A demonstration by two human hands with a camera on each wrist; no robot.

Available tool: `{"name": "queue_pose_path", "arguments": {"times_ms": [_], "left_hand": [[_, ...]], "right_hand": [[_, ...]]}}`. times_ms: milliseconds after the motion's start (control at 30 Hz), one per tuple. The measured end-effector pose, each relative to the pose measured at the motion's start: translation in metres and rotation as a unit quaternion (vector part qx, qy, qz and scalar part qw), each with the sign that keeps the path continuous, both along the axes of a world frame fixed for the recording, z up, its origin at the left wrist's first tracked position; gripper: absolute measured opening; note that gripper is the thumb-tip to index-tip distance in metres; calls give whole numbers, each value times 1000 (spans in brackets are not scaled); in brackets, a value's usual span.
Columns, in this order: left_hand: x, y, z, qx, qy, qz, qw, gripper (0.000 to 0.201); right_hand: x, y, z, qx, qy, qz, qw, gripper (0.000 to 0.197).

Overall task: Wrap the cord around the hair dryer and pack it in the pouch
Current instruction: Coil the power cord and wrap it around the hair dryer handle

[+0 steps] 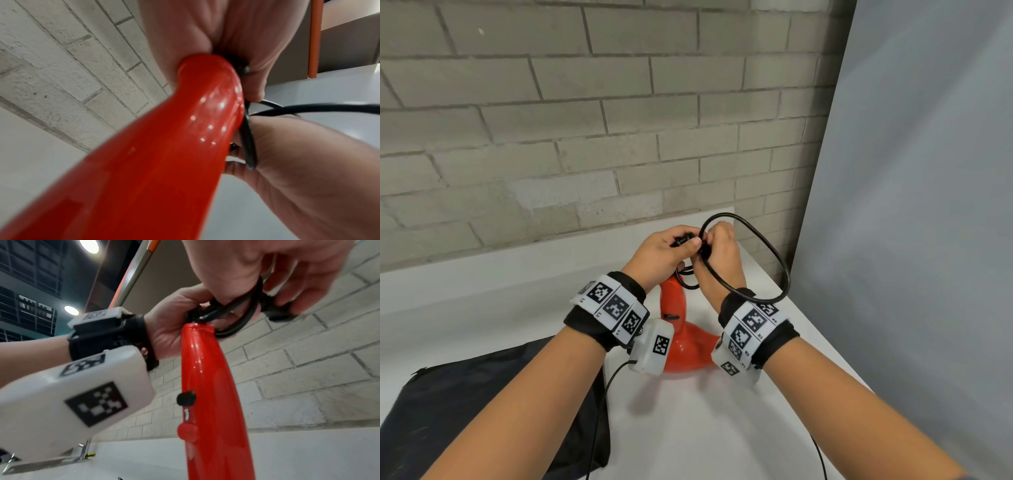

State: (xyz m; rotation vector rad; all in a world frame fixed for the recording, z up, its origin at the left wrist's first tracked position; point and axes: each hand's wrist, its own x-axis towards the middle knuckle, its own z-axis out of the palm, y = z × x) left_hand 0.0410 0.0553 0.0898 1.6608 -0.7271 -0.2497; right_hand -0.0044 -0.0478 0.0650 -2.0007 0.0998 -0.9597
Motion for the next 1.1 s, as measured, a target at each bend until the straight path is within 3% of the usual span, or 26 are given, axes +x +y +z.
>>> {"name": "queue_pose_path", "arguments": {"times_ms": [67, 133, 200, 300, 367, 433, 500, 600, 633, 667, 700, 733, 800, 867, 967, 1100], "left_hand": [[-2, -1, 1, -3, 1, -4, 1000, 17], [-1, -1, 1, -2, -8, -7, 1000, 19], [-1, 0, 1, -6, -14, -23, 1000, 20], [2, 2, 1, -23, -2, -22, 999, 21], [6, 6, 1, -48, 17, 3, 999, 27], [10, 9, 1, -77, 52, 20, 995, 31], [13, 11, 0, -90, 70, 31, 993, 27], [11, 9, 1, -76, 52, 34, 995, 23], [10, 8, 2, -74, 45, 29, 996, 23], [9, 7, 2, -72, 41, 25, 996, 24], [8, 5, 2, -69, 39, 21, 997, 24], [7, 4, 3, -66, 36, 17, 997, 24], [6, 2, 2, -61, 34, 7, 998, 24], [4, 0, 3, -62, 36, -1, 997, 25], [1, -2, 4, -58, 31, -11, 998, 24], [-2, -1, 4, -47, 27, -18, 998, 26]], "right_hand": [[3, -3, -1, -36, 39, -9, 999, 16], [1, -6, 0, -81, 71, 7, 994, 20], [-7, -10, 8, -61, 83, 95, 990, 24], [-18, -30, 9, -74, 176, 223, 956, 30], [-22, -51, -3, -121, 264, 218, 932, 11], [-25, -76, -19, -159, 351, 151, 910, 21], [-28, -97, -36, -191, 453, 87, 867, 28], [-29, -109, -53, -274, 614, 42, 739, 32], [-30, -109, -55, -298, 642, 37, 705, 35], [-30, -106, -56, -318, 649, 35, 690, 36], [-29, -104, -56, -329, 638, 36, 696, 36], [-28, -101, -53, -311, 611, 38, 727, 37], [-25, -91, -45, -219, 510, 68, 829, 42], [-22, -75, -31, -145, 404, 145, 891, 49], [-16, -45, -14, -110, 327, 220, 913, 45], [-5, -32, -17, -62, 285, 244, 925, 25]]}}
